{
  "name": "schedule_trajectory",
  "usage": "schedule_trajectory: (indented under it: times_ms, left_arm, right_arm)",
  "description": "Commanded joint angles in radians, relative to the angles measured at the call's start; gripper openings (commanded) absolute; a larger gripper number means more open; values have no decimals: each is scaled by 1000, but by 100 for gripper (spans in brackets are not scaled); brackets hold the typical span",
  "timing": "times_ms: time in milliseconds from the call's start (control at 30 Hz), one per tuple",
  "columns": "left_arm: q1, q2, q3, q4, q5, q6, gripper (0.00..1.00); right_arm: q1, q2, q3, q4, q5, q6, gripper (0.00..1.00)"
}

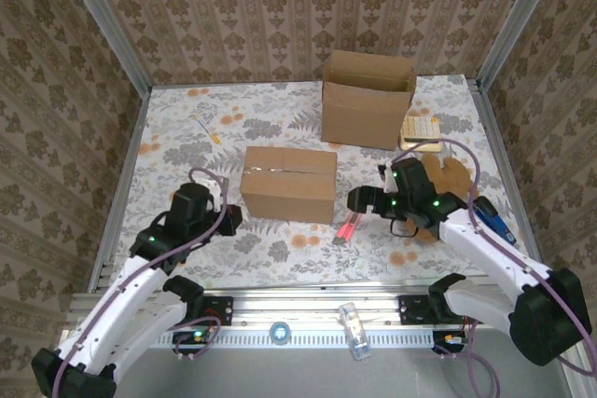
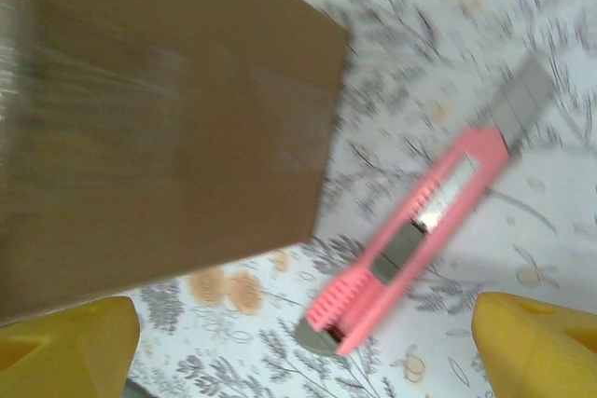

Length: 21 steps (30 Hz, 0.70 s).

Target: Unpack the express box

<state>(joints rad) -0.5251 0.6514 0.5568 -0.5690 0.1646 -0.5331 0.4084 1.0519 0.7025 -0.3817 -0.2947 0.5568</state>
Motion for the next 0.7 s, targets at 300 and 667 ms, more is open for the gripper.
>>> schedule_trajectory:
  times_ms: [300,667]
  left_arm:
    - [-29,207,-122,446,16,-192,0]
    - [32,410,-25,503,-31,-123,0]
  right_arm:
    - [-4,293,431,-50,-19,-330,97]
    - [6,625,658,61,-258,-281,100]
